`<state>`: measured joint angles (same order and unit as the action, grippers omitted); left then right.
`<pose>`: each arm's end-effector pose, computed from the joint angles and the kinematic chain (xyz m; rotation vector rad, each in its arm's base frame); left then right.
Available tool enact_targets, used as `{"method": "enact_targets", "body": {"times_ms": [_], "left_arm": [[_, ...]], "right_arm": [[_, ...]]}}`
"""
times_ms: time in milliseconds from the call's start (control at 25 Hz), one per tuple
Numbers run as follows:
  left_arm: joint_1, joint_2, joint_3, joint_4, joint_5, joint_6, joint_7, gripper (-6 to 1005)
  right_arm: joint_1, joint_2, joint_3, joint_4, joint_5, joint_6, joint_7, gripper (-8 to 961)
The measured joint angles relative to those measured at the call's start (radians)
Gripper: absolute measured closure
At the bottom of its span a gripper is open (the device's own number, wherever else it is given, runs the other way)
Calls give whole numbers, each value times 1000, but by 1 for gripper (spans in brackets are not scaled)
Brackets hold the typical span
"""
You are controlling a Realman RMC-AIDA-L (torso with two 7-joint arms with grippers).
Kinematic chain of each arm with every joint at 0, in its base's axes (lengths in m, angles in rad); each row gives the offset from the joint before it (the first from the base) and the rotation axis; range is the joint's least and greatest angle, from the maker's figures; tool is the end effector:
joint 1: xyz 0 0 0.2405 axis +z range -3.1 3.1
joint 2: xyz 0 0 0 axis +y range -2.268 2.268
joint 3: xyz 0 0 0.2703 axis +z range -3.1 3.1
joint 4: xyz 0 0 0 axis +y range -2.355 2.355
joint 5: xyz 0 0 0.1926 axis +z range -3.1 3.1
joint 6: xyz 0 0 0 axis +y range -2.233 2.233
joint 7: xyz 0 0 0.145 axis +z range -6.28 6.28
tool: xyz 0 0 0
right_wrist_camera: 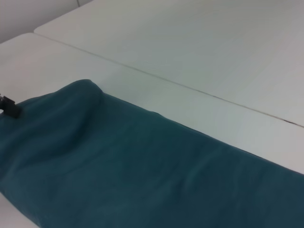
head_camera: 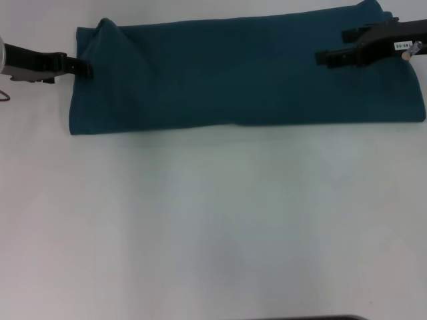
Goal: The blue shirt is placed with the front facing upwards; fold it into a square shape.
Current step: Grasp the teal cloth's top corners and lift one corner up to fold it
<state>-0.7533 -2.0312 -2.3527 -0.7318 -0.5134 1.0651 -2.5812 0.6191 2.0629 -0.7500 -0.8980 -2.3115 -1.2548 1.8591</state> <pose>-0.2843 0.4177 0.0201 -2.0120 -1.5185 -0.0441 0.2681 0.3895 0.0298 -2.4559 0.8583 0.1965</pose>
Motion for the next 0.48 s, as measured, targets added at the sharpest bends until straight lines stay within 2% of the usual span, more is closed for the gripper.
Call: {"method": "enact_targets", "body": {"times_ms": [320, 480], "left_arm": [[-10, 18, -2, 65, -10, -8, 1, 120], [-17, 25, -2, 90, -22, -8, 5, 123]], "right_arm": [[4, 1, 0, 0, -1, -3, 2, 101], [9, 0, 0, 1, -2, -7, 2, 101]]}}
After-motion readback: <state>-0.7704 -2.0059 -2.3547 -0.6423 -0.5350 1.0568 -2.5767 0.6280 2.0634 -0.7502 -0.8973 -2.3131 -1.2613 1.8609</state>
